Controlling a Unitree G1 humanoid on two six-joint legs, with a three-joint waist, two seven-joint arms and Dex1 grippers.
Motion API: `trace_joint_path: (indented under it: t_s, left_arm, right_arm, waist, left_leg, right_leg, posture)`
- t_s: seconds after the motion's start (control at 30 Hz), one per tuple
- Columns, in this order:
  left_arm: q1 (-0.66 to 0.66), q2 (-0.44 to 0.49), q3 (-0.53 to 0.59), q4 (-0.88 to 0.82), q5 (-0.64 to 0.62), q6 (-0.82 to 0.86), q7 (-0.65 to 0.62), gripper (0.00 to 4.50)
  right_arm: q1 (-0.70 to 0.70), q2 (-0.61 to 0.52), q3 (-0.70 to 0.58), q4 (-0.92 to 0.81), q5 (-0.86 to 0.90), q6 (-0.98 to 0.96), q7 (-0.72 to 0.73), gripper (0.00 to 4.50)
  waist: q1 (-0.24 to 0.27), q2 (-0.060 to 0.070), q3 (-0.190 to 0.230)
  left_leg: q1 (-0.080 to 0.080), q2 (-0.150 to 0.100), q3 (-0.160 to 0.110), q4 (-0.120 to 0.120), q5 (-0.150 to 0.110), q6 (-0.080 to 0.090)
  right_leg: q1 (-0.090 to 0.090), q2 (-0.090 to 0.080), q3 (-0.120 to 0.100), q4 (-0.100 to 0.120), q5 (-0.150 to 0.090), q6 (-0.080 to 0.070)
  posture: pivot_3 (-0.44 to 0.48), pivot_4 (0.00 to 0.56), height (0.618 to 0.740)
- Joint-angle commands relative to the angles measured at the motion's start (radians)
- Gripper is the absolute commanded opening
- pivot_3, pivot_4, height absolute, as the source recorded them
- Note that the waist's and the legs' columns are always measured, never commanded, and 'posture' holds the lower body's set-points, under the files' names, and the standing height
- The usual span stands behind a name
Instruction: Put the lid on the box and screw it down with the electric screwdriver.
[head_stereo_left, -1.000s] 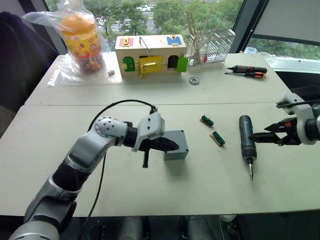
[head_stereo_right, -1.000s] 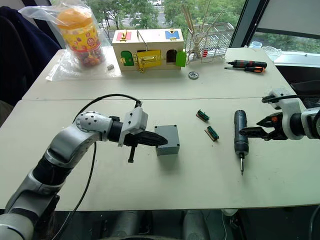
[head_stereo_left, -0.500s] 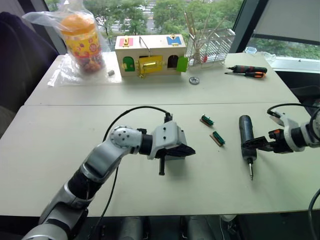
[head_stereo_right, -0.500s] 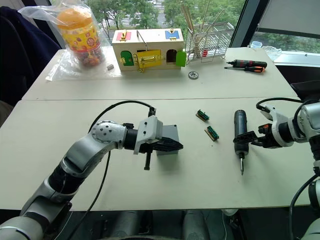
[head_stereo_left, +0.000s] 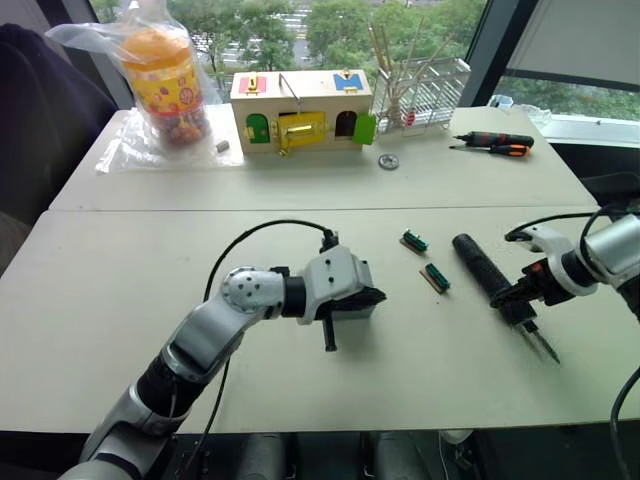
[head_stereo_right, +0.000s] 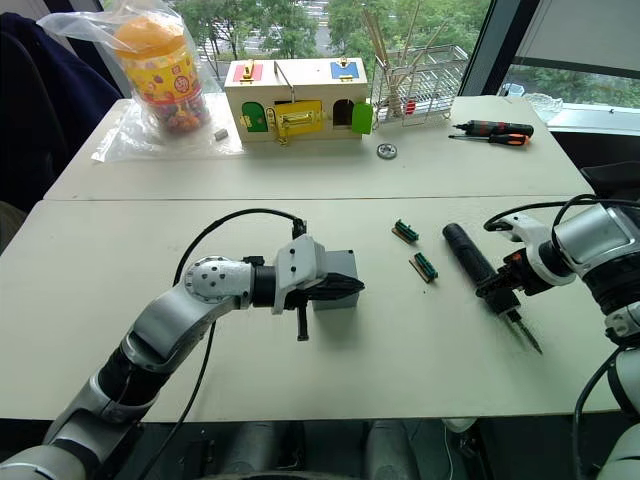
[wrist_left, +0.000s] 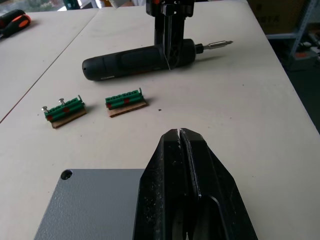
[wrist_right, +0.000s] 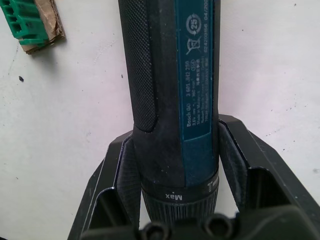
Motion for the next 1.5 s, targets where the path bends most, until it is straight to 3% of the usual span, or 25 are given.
trace_joint_path:
  t_s: [0.03,0.17,0.33,0.5,0.57,0.67,0.73,0.87,1.07,1.3,1.5]
  left_arm:
    - [-0.002,0.002,0.002,-0.020,0.010,-0.013,0.006,0.00]
    - [-0.007,0.003,0.010,0.001,0.012,-0.027,-0.002,0.00]
    - [-0.030,0.011,0.074,0.093,-0.040,-0.055,-0.061,0.00]
    - [-0.091,0.025,0.175,0.217,-0.101,-0.064,-0.119,0.00]
    - [-0.117,0.035,0.190,0.261,-0.107,-0.062,-0.142,0.00]
    - [-0.146,0.042,0.199,0.308,-0.128,-0.042,-0.182,0.00]
    - [-0.154,0.047,0.199,0.322,-0.136,-0.029,-0.198,0.00]
    - [-0.165,0.059,0.183,0.335,-0.138,-0.009,-0.229,0.00]
    - [-0.183,0.054,0.124,0.407,-0.056,-0.052,-0.227,0.00]
    - [-0.163,0.064,0.048,0.431,0.040,-0.115,-0.242,0.00]
    - [-0.150,0.059,0.063,0.410,0.035,-0.099,-0.239,0.00]
  right_arm:
    - [0.022,-0.001,0.025,0.042,-0.058,-0.027,0.034,1.81]
    - [0.002,0.022,-0.018,0.107,-0.093,-0.055,0.018,1.81]
    - [-0.119,0.055,-0.229,0.166,-0.038,-0.040,-0.048,1.81]
    - [-0.175,0.073,-0.546,0.048,0.101,0.077,-0.150,1.81]
    - [-0.154,0.155,-0.786,-0.085,0.224,0.161,-0.203,1.81]
    - [-0.053,0.460,-1.185,-0.438,0.401,0.103,-0.398,1.81]
    - [-0.010,0.622,-1.301,-0.606,0.452,0.027,-0.529,1.81]
    - [0.093,0.809,-1.284,-0.790,0.518,-0.027,-0.680,1.81]
    - [0.310,0.960,-1.064,-0.929,0.472,-0.278,-0.717,1.81]
    - [0.423,0.922,-0.866,-0.897,0.394,-0.451,-0.684,1.81]
    - [0.454,0.878,-0.811,-0.850,0.380,-0.523,-0.678,1.81]
  waist:
    - [0.002,0.000,0.000]
    - [0.001,-0.001,0.000]
    - [-0.004,0.002,0.001]
    - [-0.002,0.012,0.007]
    - [-0.001,0.012,0.007]
    - [-0.007,0.010,0.007]
    - [-0.003,0.011,0.007]
    - [0.021,0.011,0.007]
    - [0.006,0.011,0.008]
    - [-0.016,0.011,0.007]
    - [-0.014,0.011,0.007]
  left_leg:
    - [0.000,0.000,0.000,0.000,0.000,0.000]
    - [0.000,-0.001,-0.001,0.001,0.000,0.000]
    - [0.001,0.000,0.001,0.002,0.000,0.000]
    - [-0.002,0.000,0.002,-0.002,0.001,-0.002]
    - [-0.003,0.000,0.003,-0.004,0.001,-0.002]
    - [-0.002,0.001,0.003,-0.004,0.001,-0.003]
    - [-0.001,0.002,0.002,-0.003,0.002,-0.003]
    - [-0.003,-0.001,0.002,-0.002,0.002,-0.003]
    - [-0.002,-0.006,0.002,-0.003,0.003,-0.004]
    - [-0.002,-0.006,0.002,-0.005,0.003,-0.004]
    - [-0.001,-0.006,0.001,-0.004,0.003,-0.004]
  right_leg:
    - [0.000,0.000,0.000,0.000,0.000,0.000]
    - [0.001,-0.001,-0.001,0.000,0.000,0.000]
    - [0.000,-0.001,0.000,0.000,0.000,0.000]
    - [-0.005,0.000,0.000,0.001,0.000,0.000]
    - [-0.006,0.001,0.000,0.001,0.000,0.000]
    - [-0.004,0.002,-0.001,0.002,0.000,0.000]
    - [-0.004,0.002,0.000,0.004,0.000,0.000]
    - [-0.002,0.001,-0.002,0.003,0.000,0.000]
    - [-0.003,0.001,-0.001,0.004,0.001,0.001]
    - [-0.003,0.001,0.000,0.003,0.001,0.001]
    - [-0.002,0.001,0.000,0.003,0.001,0.001]
  posture:
    - [0.000,0.150,0.711]
    - [0.000,0.150,0.711]
    - [0.000,0.150,0.711]
    - [0.000,0.150,0.711]
    - [0.000,0.150,0.711]
    - [0.000,0.150,0.711]
    - [0.000,0.150,0.711]
    - [0.000,0.150,0.711]
    - [0.000,0.150,0.711]
    - [0.000,0.150,0.711]
    - [0.000,0.150,0.711]
